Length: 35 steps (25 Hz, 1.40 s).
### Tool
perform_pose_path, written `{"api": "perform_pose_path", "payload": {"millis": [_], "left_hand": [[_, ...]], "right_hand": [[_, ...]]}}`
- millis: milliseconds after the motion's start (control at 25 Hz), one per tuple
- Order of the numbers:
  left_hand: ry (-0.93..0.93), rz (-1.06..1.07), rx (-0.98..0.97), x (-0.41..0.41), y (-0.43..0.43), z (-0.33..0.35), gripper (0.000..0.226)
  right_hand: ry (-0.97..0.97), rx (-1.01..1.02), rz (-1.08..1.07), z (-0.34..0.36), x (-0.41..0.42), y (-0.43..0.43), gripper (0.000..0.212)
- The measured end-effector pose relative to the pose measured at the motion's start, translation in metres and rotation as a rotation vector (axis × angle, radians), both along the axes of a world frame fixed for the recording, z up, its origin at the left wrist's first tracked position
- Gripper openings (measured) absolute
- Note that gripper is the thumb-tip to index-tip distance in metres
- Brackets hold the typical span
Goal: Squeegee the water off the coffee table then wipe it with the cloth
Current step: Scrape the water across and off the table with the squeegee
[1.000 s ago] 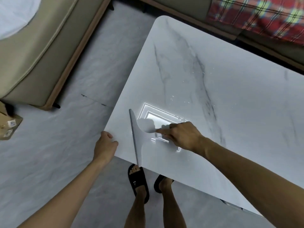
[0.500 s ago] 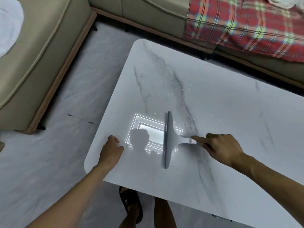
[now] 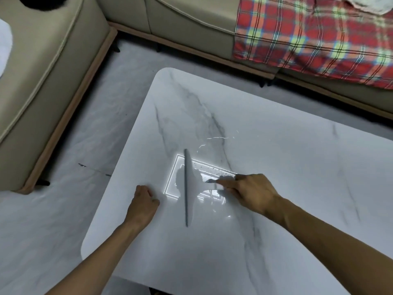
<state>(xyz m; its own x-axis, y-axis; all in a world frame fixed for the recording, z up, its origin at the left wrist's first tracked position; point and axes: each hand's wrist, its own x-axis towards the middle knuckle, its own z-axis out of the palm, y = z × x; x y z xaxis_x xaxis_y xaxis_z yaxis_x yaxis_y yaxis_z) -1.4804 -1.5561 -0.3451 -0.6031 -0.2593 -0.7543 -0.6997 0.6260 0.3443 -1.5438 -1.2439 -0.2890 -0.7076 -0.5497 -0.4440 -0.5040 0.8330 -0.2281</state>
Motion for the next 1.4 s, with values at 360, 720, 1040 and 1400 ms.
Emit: {"api": "perform_pose_path", "payload": {"millis": [360,720,1040,1400], "left_hand": [[-0.151,-0.114,-0.087,-0.050,0.025,0.007,0.040],[0.034,-0.361,-0.012,-0.105,0.042,-0.029,0.052],[-0.131,-0.311,0.088,-0.122,0.049,-0.016,0.075],[-0.207,-0.346,0.083,-0.131,0.049,-0.016,0.077]], "right_hand": [[0.079,0.051,-0.494,0.042,-0.027,0.053,0.042],[0.029,-0.055,-0.706,0.000,-0.202,-0.024,0.043],[-0.093,0.151,-0.453,0.035,-0.068,0.038,0.046],[0.042,-0.071,-0.536,0.027,-0.197,-0.027,0.041]]}}
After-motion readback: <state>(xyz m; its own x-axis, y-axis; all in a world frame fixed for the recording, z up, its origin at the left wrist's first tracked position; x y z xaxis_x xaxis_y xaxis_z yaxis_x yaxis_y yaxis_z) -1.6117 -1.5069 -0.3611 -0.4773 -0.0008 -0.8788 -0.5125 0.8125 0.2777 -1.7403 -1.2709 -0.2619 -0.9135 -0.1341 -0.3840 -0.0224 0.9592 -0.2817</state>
